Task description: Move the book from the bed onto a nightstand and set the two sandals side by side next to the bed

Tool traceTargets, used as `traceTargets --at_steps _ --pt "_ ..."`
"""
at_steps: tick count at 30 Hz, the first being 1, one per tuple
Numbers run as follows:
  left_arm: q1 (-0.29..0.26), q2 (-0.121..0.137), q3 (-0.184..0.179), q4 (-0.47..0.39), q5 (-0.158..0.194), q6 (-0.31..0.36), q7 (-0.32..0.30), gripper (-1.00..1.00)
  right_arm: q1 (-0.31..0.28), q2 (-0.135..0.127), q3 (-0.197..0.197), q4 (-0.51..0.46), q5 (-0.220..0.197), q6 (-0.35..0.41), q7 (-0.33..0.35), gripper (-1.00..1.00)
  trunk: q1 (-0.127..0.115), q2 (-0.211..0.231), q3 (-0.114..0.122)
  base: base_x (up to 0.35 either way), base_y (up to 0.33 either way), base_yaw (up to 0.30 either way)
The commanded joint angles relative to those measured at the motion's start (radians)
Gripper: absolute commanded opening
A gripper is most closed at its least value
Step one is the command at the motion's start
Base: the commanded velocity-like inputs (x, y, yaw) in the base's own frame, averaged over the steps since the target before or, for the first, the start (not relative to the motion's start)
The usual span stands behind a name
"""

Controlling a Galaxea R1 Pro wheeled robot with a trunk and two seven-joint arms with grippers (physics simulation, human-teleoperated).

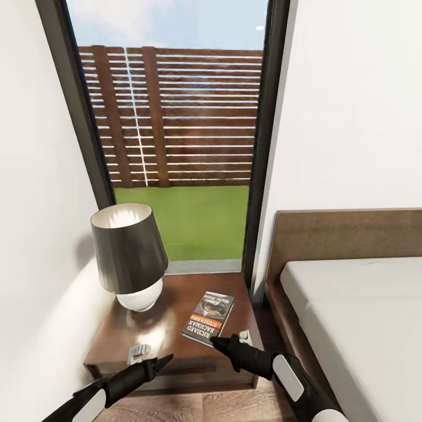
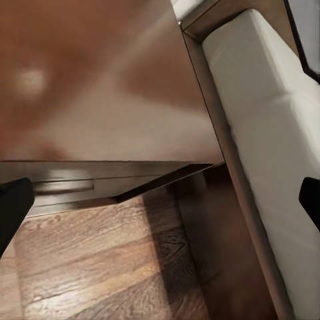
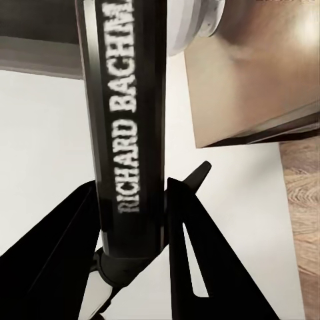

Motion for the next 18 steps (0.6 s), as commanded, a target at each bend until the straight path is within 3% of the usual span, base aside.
traceTargets --at_steps 1,6,12,18 --pt "-0.001 0.001 -0.004 -0.001 0.01 0.007 -0.002 1.0 -0.001 0.0 0.0 0.0 -0.005 0.005 0.0 -1.0 0.0 0.0 -0.001 0.153 0.0 0.0" --pt "-0.001 0.001 -0.004 -0.001 0.01 0.007 -0.001 1.0 -0.001 0.0 0.0 0.0 -0.004 0.005 -0.001 -1.0 0.0 0.0 -0.001 0.211 0.0 0.0" --pt "0.0 0.001 -0.004 0.0 0.01 0.007 0.0 1.0 -0.001 0.0 0.0 0.0 -0.004 0.005 -0.001 -1.0 0.0 0.0 -0.001 0.067 0.002 0.0" --pt "-0.001 0.001 -0.004 -0.001 0.01 0.007 0.0 1.0 -0.001 0.0 0.0 0.0 -0.004 0.005 -0.001 -1.0 0.0 0.0 -0.001 0.27 0.062 0.0"
